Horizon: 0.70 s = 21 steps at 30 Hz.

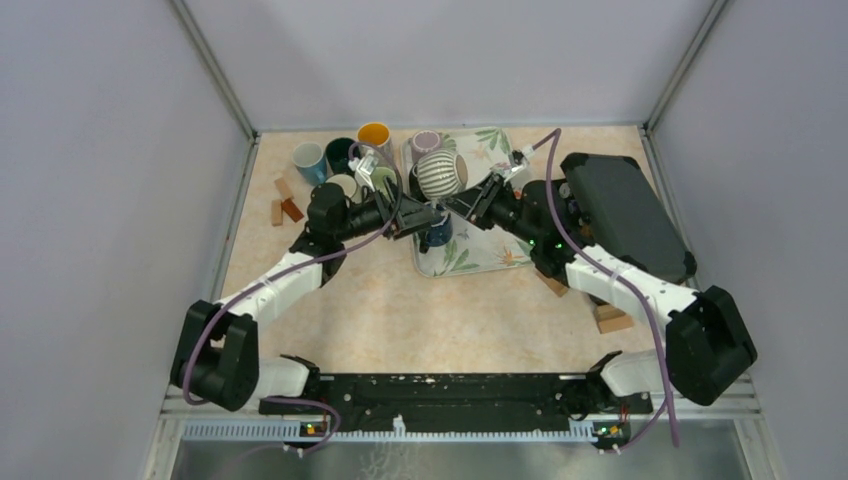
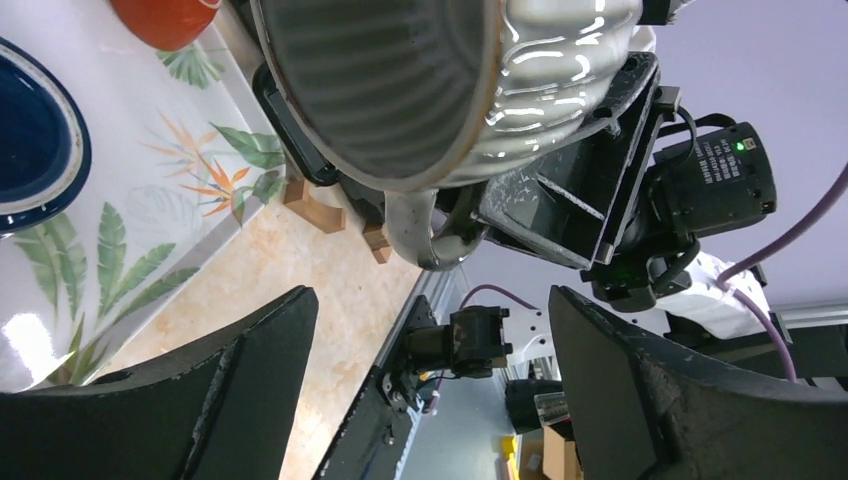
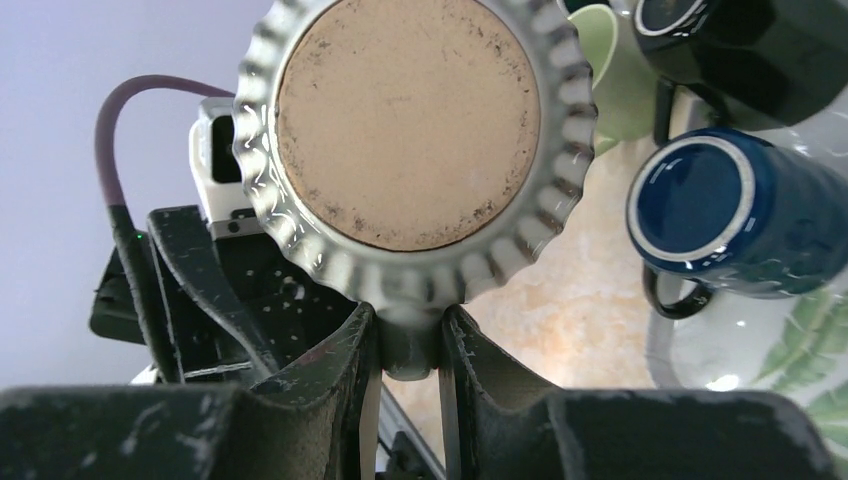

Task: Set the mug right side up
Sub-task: Turn over the cup on the tray.

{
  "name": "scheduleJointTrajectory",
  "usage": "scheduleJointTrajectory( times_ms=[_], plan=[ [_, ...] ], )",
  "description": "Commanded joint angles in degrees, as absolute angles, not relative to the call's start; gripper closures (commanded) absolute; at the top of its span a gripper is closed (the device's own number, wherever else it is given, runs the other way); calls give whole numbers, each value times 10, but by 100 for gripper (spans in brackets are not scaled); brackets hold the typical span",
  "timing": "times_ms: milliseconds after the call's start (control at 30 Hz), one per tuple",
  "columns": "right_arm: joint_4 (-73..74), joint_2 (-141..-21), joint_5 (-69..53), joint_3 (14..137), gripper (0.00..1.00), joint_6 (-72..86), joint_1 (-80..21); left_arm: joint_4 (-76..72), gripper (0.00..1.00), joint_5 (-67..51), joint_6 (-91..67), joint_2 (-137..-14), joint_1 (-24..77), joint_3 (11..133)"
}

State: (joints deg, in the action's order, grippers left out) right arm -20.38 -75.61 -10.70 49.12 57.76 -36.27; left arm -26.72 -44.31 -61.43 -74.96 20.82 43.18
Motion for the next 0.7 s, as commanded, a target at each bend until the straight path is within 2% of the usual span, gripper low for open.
scheduleJointTrajectory(
  times_ms=[0,467,667],
  plan=[
    [-348,-762,-148,523,100,615,-365,-365,10,-465,-663,-762,204,446],
    [-418,-783,-187,507,100,660,-369,-454,40,-482,-724,-788,204,445],
    [-426,-789,-211,509,100,664,-369,-466,47,-487,-732,-786,204,445]
  ],
)
